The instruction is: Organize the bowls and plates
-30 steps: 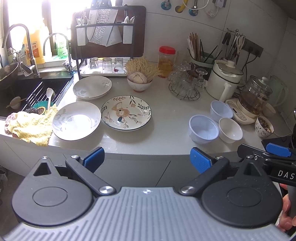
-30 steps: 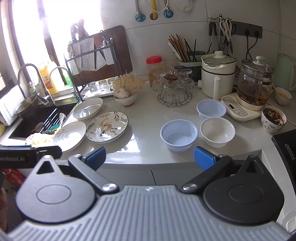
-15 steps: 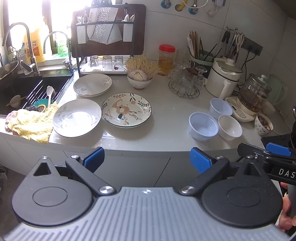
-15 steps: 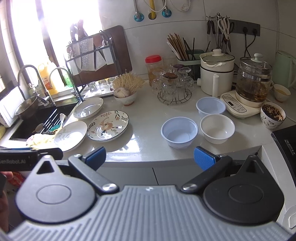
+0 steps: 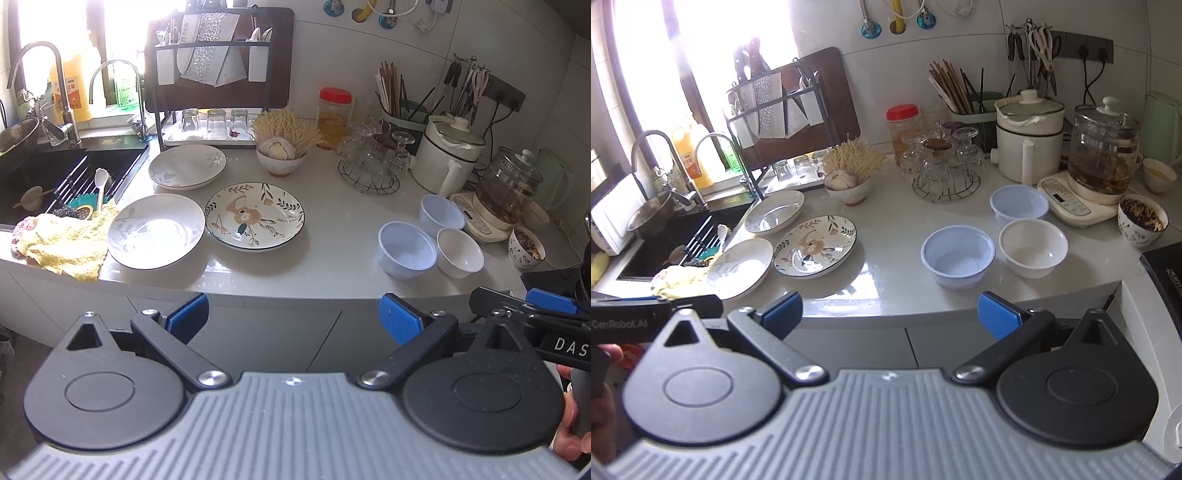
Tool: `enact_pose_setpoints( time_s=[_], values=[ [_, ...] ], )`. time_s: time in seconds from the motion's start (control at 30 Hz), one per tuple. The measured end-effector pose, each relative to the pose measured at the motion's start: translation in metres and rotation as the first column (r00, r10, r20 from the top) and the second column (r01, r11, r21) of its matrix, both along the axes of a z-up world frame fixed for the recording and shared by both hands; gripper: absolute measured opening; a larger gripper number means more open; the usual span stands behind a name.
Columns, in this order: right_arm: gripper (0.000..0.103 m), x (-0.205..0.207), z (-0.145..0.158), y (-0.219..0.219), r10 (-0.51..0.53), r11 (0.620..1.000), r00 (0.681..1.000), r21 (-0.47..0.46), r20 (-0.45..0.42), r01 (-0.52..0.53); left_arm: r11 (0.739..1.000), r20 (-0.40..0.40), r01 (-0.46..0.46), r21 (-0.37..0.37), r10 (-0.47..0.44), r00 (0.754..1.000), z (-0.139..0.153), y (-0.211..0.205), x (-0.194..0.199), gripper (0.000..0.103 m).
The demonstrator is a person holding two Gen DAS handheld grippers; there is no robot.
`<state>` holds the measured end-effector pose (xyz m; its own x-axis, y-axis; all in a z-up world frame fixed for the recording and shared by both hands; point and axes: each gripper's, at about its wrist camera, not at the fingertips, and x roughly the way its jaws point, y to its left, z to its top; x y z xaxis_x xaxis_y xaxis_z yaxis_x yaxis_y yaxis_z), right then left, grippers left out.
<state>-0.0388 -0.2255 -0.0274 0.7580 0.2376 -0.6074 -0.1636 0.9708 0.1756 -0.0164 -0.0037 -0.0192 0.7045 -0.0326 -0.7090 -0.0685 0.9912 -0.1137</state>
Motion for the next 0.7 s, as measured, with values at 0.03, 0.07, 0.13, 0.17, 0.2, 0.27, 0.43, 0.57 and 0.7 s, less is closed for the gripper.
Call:
enact_pose_setpoints(
  time_s=[0.03, 0.07, 0.13, 0.17, 0.2, 0.27, 0.43, 0.57, 0.7],
  values=[
    [0.103, -0.0001, -0.0003, -0.0001, 0.001, 1.0, 1.0, 0.003, -0.003, -0.001, 1.0, -0.002, -0.001, 0.0, 0.001, 1.0, 0.0, -0.0002, -0.0003, 0.101],
    [0.103, -0.0012, -0.001, 0.0011, 0.002, 1.0, 1.0, 0.005, -0.005, -0.002, 1.0, -0.004, -0.003, 0.001, 0.003, 1.0, -0.0003, -0.0001, 0.0, 0.101],
    [0.103, -0.0017, -0.0014, 0.0022, 0.001, 1.0, 1.0, 0.005, -0.01, -0.001, 1.0, -0.006, -0.004, -0.001, 0.004, 1.0, -0.0014, 0.0009, -0.0007, 0.101],
    [0.103, -0.002, -0.0018, 0.0026, 0.002, 1.0, 1.0, 0.007, -0.011, -0.002, 1.0, -0.007, -0.004, -0.001, 0.004, 1.0, -0.0017, 0.0014, -0.0014, 0.101],
    [0.103, -0.0023, -0.0019, 0.0028, 0.003, 1.0, 1.0, 0.01, -0.012, -0.003, 1.0, -0.007, -0.003, 0.0, 0.003, 1.0, -0.0025, 0.0018, -0.0019, 0.101],
    [0.103, -0.0024, -0.002, 0.0043, 0.006, 1.0, 1.0, 0.013, -0.017, -0.005, 1.0, -0.011, -0.006, 0.0, 0.006, 1.0, -0.0033, 0.0024, -0.0023, 0.101],
    [0.103, -0.0049, -0.0031, 0.0067, 0.011, 1.0, 0.999, 0.013, -0.032, -0.011, 1.0, -0.014, 0.004, -0.003, -0.004, 1.0, -0.0036, 0.0043, -0.0013, 0.101],
    [0.103, -0.0021, -0.0052, 0.0074, 0.016, 0.999, 0.998, 0.035, -0.055, -0.014, 1.0, -0.016, 0.014, 0.002, -0.014, 1.0, -0.0032, 0.0033, 0.0012, 0.101],
    [0.103, 0.001, -0.005, 0.0072, 0.021, 0.997, 0.998, 0.078, -0.061, -0.016, 1.0, -0.022, 0.008, 0.008, -0.008, 1.0, -0.0018, 0.0057, 0.0064, 0.101]
  ],
)
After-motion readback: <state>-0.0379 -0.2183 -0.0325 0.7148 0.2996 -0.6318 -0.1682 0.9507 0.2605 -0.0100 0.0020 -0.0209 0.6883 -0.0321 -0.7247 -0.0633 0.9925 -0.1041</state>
